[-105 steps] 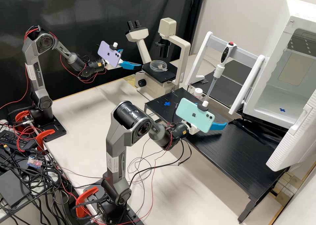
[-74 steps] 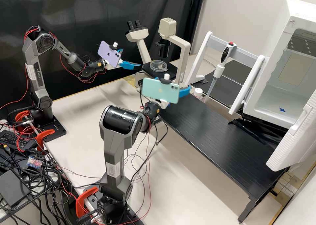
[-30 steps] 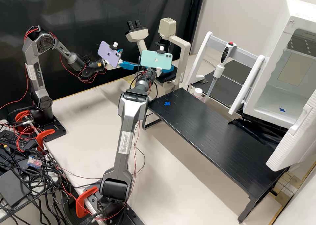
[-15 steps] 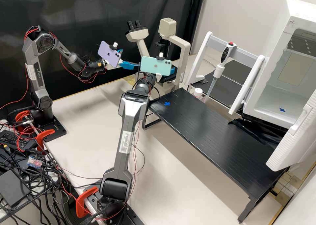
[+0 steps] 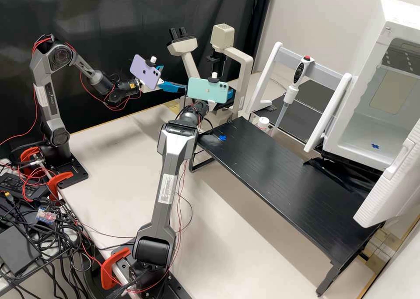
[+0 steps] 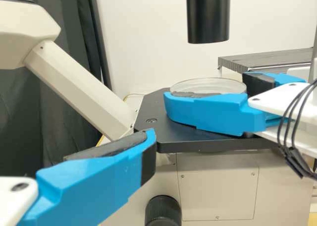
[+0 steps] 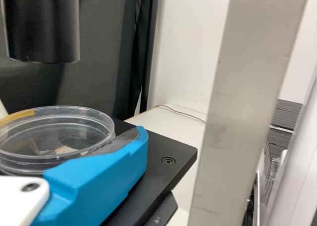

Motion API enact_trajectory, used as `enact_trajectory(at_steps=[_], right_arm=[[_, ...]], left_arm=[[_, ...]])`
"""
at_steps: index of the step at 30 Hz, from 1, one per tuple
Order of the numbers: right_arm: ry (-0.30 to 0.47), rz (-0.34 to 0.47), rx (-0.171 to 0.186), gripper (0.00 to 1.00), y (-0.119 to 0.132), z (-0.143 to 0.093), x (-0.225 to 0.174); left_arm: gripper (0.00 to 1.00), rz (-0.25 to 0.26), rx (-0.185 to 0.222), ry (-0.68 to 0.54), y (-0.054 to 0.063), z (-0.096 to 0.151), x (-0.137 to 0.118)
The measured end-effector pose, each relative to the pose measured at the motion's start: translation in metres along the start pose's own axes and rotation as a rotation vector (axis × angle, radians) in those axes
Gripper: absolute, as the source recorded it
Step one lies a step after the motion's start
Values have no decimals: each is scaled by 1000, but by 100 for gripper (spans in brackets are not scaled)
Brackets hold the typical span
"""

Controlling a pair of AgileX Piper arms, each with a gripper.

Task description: Move the petri dish to the bench

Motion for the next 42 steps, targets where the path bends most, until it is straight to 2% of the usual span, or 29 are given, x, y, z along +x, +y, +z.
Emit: enact_trajectory(at_steps=[7,16,18,23,30,34,35,38,42], right_arm=[[-10,7,17,0,-1,1,4],[-29,16,15,0,4,10,6],[-32,18,29,0,6,13,4],[-16,8,24,0,15,16,-8],[46,-53,12,0,26,10,-53],[87,-49,17,0,41,1,-85],[90,-54,10,0,42,2,-93],[116,-35,15,0,51,-1,-120],[147,10,-7,0,61,4,-152]], left_arm=[[100,0,0,0,0,0,0],[100,0,0,0,0,0,0],[100,0,0,0,0,0,0],[100,0,0,0,0,0,0],[100,0,0,0,0,0,0],[100,0,0,0,0,0,0],[100,0,0,0,0,0,0],[100,0,0,0,0,0,0],[100,0,0,0,0,0,0]])
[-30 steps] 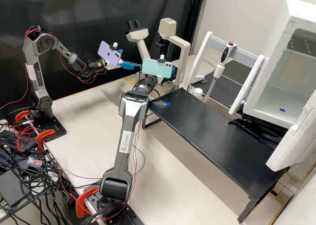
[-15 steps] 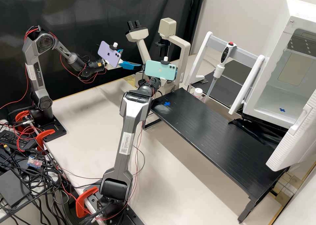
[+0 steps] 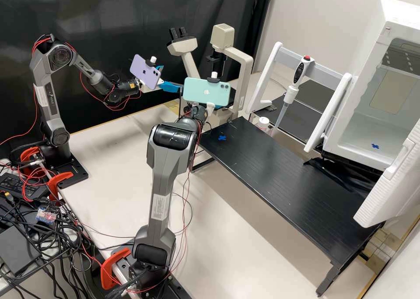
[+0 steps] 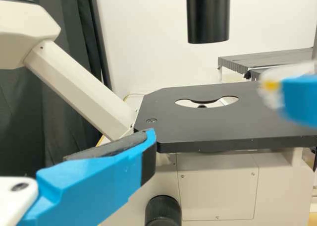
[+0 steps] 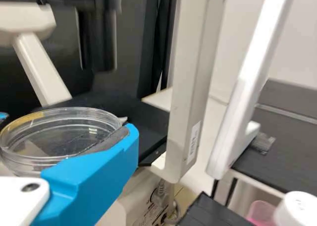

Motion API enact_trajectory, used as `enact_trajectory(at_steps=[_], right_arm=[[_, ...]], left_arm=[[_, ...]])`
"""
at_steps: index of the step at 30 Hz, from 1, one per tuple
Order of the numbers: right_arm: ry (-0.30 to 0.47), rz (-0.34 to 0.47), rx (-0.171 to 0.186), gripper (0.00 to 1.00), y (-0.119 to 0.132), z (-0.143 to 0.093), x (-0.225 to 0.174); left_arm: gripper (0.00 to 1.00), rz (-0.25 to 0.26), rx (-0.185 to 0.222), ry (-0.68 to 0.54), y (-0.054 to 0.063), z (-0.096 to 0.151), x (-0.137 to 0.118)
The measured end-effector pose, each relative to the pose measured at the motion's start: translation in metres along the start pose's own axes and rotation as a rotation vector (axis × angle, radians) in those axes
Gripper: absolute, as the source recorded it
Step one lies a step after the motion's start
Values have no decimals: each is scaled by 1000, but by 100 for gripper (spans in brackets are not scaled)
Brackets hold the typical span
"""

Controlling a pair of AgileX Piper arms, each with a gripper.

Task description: Move the petri dish to the bench

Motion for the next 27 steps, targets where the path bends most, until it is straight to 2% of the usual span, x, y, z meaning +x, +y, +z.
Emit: enact_trajectory(at_steps=[4,11,18,27], right_arm=[[16,82,-10,0,15,9,-31],[-25,160,-10,0,21,36,-75],[-65,156,-12,0,10,60,-109],[-71,150,-13,0,-5,71,-127]], left_arm=[[100,0,0,0,0,0,0],[100,0,0,0,0,0,0],[100,0,0,0,0,0,0],[100,0,0,0,0,0,0]])
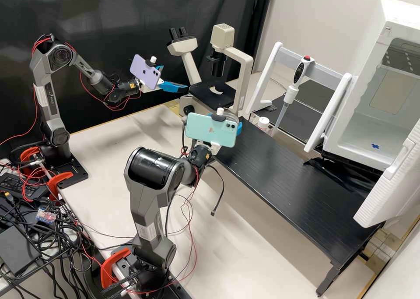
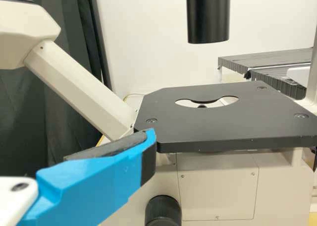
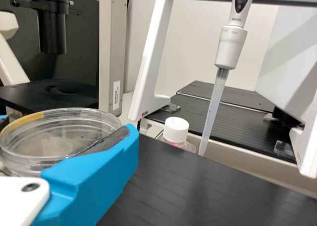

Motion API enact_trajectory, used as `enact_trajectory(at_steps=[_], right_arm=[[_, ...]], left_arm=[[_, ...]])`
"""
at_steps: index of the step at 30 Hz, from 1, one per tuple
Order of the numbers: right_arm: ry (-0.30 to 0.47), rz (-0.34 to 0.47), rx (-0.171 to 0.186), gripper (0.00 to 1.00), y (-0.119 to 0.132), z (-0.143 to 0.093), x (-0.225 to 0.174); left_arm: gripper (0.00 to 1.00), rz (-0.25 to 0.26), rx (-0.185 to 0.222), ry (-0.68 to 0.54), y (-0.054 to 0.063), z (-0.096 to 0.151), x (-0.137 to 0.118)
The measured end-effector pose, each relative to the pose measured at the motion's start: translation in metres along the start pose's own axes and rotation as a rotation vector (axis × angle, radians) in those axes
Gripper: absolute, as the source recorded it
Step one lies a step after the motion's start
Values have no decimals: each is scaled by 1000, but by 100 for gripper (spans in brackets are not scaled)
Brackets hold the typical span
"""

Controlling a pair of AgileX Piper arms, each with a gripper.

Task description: Move the petri dish to the bench

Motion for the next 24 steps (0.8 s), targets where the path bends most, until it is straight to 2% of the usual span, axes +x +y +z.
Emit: enact_trajectory(at_steps=[11,13,14,24], right_arm=[[-49,-72,3,0,-28,17,3],[-42,-57,4,0,-30,20,3],[-39,-53,4,100,-30,20,3],[-37,-28,-8,100,-33,27,0]], left_arm=[[100,0,0,0,0,0,0],[100,0,0,0,0,0,0],[100,0,0,0,0,0,0],[100,0,0,0,0,0,0]])
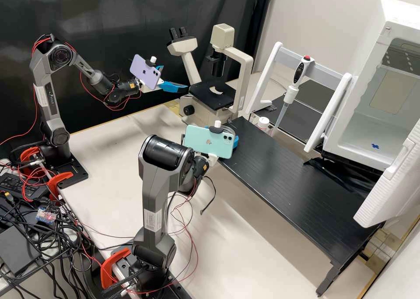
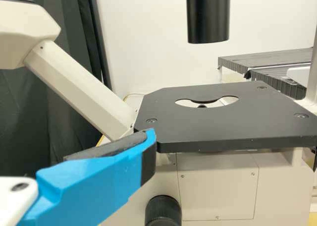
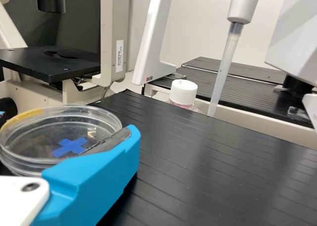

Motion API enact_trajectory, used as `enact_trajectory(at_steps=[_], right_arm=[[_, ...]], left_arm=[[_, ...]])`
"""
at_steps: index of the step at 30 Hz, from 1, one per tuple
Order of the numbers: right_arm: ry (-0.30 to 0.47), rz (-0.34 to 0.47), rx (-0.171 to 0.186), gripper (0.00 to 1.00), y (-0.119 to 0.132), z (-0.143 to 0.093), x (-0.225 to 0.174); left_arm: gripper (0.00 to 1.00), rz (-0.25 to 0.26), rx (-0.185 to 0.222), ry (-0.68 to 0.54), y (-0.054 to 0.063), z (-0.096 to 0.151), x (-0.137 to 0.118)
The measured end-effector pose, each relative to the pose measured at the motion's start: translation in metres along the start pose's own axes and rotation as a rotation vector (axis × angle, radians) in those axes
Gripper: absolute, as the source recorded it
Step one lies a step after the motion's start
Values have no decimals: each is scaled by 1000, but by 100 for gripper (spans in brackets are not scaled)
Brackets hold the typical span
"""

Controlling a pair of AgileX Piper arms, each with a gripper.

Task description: Move the petri dish to the bench

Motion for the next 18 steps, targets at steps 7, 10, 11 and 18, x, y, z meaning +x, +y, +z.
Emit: enact_trajectory(at_steps=[7,10,11,18], right_arm=[[10,15,-51,100,3,-1,-16],[48,30,-79,100,6,-6,-29],[63,34,-87,100,7,-8,-33],[277,229,-145,100,43,-38,-79]], left_arm=[[100,0,0,0,0,0,0],[100,0,0,0,0,0,0],[100,0,0,0,0,0,0],[100,0,0,0,0,0,0]])
